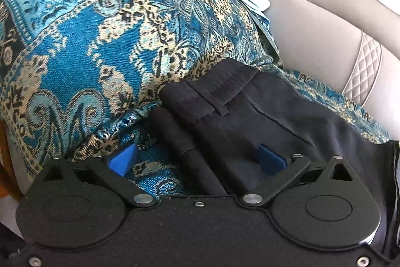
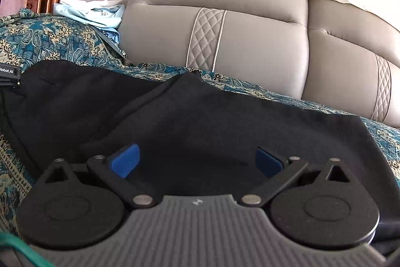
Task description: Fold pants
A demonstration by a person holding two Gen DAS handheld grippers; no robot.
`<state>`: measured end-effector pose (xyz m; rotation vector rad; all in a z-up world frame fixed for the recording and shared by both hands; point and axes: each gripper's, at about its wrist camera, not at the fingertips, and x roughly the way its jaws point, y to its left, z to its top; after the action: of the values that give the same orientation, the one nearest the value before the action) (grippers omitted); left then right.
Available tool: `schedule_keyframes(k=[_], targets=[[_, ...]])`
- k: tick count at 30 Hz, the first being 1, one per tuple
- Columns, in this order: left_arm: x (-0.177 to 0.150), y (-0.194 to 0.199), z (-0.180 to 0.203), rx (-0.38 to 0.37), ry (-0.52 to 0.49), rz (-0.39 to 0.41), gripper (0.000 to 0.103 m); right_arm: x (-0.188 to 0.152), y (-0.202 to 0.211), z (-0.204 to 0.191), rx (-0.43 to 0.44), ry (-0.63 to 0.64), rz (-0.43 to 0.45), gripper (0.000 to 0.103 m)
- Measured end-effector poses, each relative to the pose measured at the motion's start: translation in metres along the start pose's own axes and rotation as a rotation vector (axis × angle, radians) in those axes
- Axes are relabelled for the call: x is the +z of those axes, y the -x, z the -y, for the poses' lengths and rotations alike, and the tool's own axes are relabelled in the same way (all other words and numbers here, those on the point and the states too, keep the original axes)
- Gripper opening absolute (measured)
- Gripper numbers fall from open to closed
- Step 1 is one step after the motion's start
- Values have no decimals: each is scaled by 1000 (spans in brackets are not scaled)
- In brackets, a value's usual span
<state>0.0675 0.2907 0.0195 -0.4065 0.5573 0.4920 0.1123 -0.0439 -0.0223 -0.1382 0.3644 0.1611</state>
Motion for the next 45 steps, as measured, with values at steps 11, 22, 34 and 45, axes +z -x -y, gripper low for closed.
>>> schedule_keyframes(k=[11,22,34,45], targets=[[6,3,-9,-44,89,14,65,0,0,-1,0,3,2,103],[9,1,-32,-124,264,15,65,-1,1,-2,-6,11,7,103],[14,-1,-10,-62,180,-10,53,0,-1,-2,6,-4,-12,103],[44,70,50,-195,83,194,12,18,10,30,95,-156,-47,103]])
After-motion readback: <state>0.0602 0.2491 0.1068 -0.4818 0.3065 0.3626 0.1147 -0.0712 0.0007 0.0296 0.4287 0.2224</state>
